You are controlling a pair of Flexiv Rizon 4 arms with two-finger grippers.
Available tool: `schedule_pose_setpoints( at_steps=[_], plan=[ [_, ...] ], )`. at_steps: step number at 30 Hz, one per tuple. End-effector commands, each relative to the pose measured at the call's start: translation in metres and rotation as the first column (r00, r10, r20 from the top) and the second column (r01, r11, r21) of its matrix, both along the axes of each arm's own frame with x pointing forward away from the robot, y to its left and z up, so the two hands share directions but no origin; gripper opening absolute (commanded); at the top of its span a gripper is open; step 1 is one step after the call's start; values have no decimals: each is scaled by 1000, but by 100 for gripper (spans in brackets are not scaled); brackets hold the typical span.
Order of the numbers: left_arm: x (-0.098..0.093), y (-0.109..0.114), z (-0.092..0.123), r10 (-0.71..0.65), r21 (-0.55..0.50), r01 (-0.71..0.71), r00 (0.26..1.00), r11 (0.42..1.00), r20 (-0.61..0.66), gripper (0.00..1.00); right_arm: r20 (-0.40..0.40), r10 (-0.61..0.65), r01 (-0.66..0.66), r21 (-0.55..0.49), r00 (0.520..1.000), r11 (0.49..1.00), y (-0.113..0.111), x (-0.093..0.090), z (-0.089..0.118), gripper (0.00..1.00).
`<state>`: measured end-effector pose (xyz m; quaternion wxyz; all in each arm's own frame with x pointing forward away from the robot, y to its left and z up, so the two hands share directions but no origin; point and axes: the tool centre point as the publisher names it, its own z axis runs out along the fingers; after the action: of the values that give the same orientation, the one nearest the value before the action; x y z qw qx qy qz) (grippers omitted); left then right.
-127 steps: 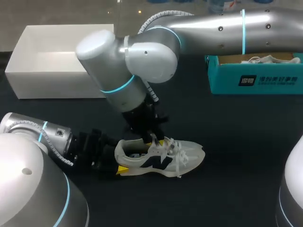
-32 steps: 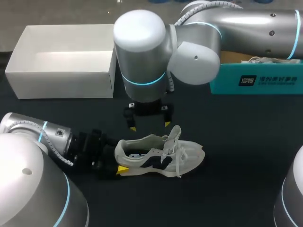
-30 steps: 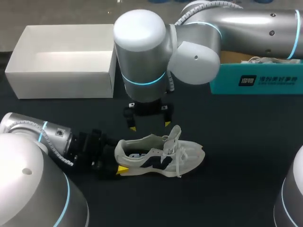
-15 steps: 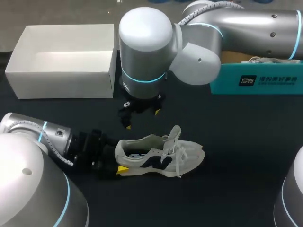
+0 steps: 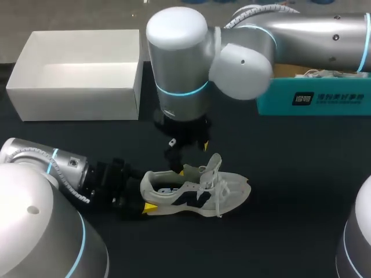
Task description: Take the shoe out of the shoebox, open the shoe tongue, remove and reinsert the insole, then place the shoe into the shoebox
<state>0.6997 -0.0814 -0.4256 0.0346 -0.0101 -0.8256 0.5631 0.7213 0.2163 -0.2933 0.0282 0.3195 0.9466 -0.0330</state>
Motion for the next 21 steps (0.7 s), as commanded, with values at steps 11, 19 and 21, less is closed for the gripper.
schedule_pose_setpoints(
  at_steps=[11,19,21],
  plan=[
    [-2,-1,-3,2,0,-2,1000,1000,1,0,-345,113,-250,-385,932,889,15,8,0,100],
    [-2,-1,-3,2,0,-2,1000,1000,1,0,-255,189,-273,-348,948,897,16,13,3,100],
    [-2,-1,-3,2,0,-2,1000,1000,1,0,-205,231,-289,-323,951,901,16,17,4,100]
  ],
)
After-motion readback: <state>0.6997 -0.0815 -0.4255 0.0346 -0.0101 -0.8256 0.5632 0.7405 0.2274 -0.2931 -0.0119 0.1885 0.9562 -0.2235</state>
